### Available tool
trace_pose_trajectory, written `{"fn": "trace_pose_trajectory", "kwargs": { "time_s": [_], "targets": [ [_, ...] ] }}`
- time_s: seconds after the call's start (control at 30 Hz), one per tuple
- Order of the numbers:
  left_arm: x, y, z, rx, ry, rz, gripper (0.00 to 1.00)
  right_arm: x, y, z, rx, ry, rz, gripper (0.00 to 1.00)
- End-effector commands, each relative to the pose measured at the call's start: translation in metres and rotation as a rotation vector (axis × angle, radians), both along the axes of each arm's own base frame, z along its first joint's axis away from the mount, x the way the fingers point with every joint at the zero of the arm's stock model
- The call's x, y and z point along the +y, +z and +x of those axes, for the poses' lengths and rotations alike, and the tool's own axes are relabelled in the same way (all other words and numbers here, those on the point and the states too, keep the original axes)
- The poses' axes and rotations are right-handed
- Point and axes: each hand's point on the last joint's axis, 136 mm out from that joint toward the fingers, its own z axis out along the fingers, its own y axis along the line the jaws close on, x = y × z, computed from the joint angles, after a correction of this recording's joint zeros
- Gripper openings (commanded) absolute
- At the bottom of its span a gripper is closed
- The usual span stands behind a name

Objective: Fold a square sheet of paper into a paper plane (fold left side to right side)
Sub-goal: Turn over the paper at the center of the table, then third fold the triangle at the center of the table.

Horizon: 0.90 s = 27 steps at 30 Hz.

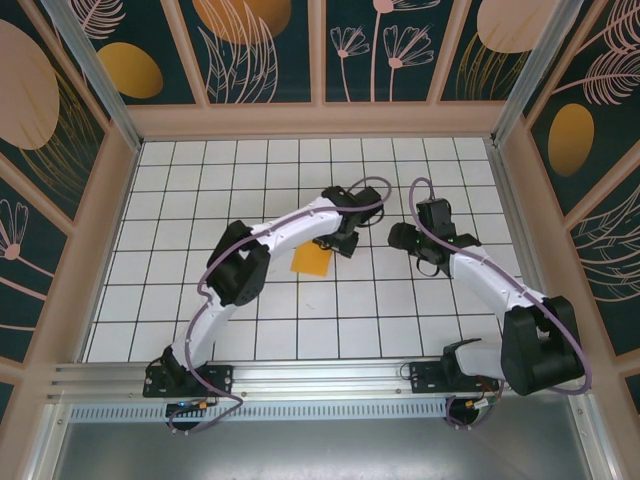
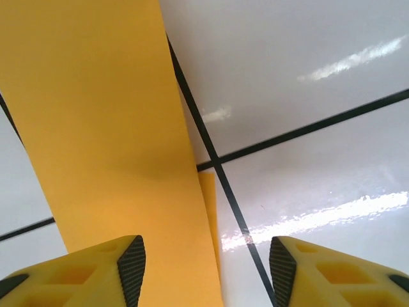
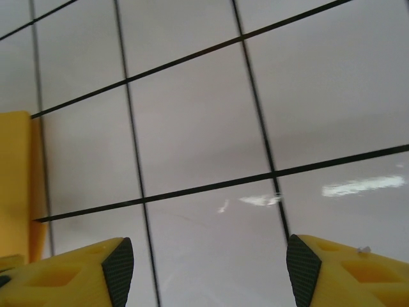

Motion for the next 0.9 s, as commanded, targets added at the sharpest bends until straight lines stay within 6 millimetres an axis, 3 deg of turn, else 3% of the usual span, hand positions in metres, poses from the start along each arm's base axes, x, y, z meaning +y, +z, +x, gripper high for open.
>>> {"fn": "trace_pose_trajectory", "kwargs": {
  "time_s": [0.0, 0.17, 0.4, 0.57, 0.87],
  "targets": [
    [0.01, 0.045, 0.018, -0.043, 0.02, -0.195, 0.59, 0.031, 0.009, 0.01, -0.022, 0.08, 0.141, 0.68],
    [0.05, 0.066, 0.035, -0.1, 0.12, -0.428, 0.63, 0.076, 0.014, 0.026, -0.02, 0.177, 0.222, 0.67],
    [0.097, 0.075, 0.038, -0.148, 0.238, -0.748, 0.73, 0.146, 0.016, 0.059, -0.023, 0.293, 0.298, 0.67],
    [0.111, 0.066, 0.038, -0.132, 0.272, -0.86, 0.76, 0.177, 0.006, 0.082, -0.007, 0.335, 0.292, 0.67],
    [0.113, 0.046, 0.034, -0.083, 0.278, -0.874, 0.77, 0.202, -0.023, 0.101, 0.049, 0.385, 0.297, 0.67]
  ]
}}
